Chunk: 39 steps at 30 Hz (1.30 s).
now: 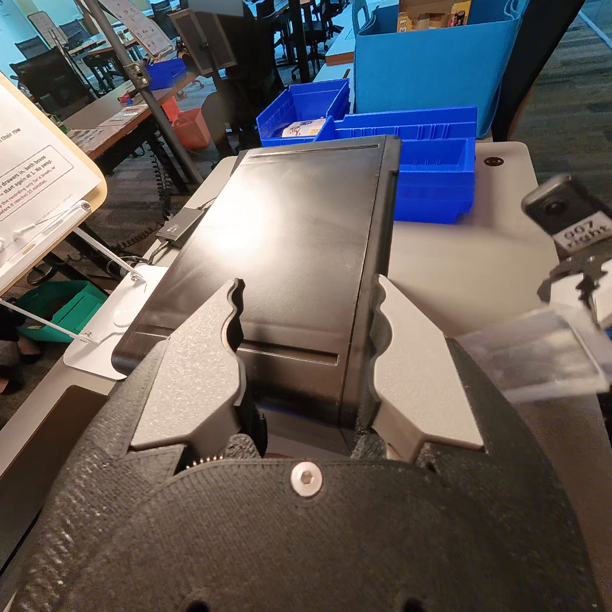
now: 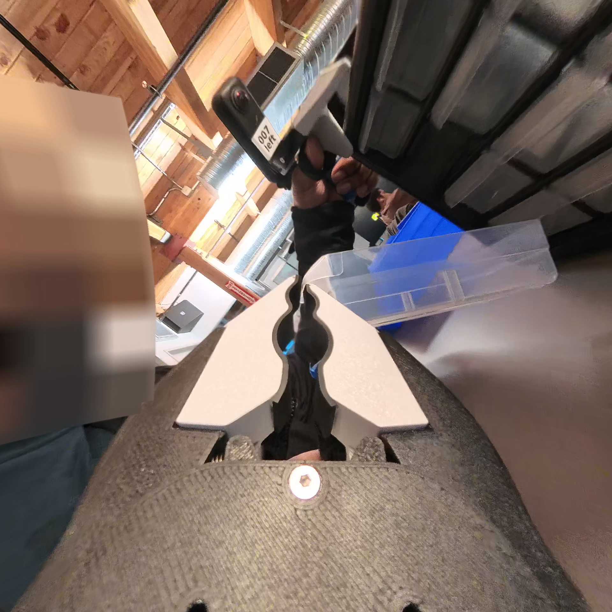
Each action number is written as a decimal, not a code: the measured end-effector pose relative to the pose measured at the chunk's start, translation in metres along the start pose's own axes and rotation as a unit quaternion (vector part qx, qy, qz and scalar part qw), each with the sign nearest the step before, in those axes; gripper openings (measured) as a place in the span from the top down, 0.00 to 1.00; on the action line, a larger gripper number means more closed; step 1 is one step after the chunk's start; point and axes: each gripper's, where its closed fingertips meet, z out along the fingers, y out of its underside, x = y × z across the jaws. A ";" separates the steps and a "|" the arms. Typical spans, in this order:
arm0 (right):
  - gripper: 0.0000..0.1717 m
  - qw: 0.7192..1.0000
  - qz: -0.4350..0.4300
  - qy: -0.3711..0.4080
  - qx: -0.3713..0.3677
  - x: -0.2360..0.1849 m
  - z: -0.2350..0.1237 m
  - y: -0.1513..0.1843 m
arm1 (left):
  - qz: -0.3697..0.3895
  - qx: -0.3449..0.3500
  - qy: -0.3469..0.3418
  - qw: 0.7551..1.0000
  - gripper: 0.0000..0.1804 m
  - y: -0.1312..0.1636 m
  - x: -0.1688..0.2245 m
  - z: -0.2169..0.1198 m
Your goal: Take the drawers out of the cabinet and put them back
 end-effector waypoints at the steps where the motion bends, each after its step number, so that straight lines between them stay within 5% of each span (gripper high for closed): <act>1: 0.99 1.000 -0.010 0.003 0.000 -0.003 -0.010 -0.009 | 0.000 0.000 0.000 1.000 0.57 0.000 0.000 0.000; 11: 0.99 0.960 -0.229 0.082 0.139 -0.072 -0.113 -0.139 | -0.003 0.000 -0.001 1.000 0.57 0.001 -0.001 0.000; 17: 0.99 0.886 -0.262 0.214 0.317 -0.043 -0.190 -0.258 | -0.004 0.001 -0.004 1.000 0.57 0.001 -0.002 0.000; 22: 0.99 0.854 -0.213 0.292 0.374 0.011 -0.224 -0.325 | -0.003 0.001 -0.004 1.000 0.57 0.001 -0.002 0.000; 28: 0.99 0.835 -0.180 0.364 0.371 0.057 -0.224 -0.351 | -0.003 0.002 -0.004 1.000 0.57 0.001 -0.001 0.000; 39: 0.91 0.861 -0.119 0.418 0.265 0.099 -0.223 -0.328 | 0.000 0.002 -0.003 1.000 0.57 0.000 0.000 0.000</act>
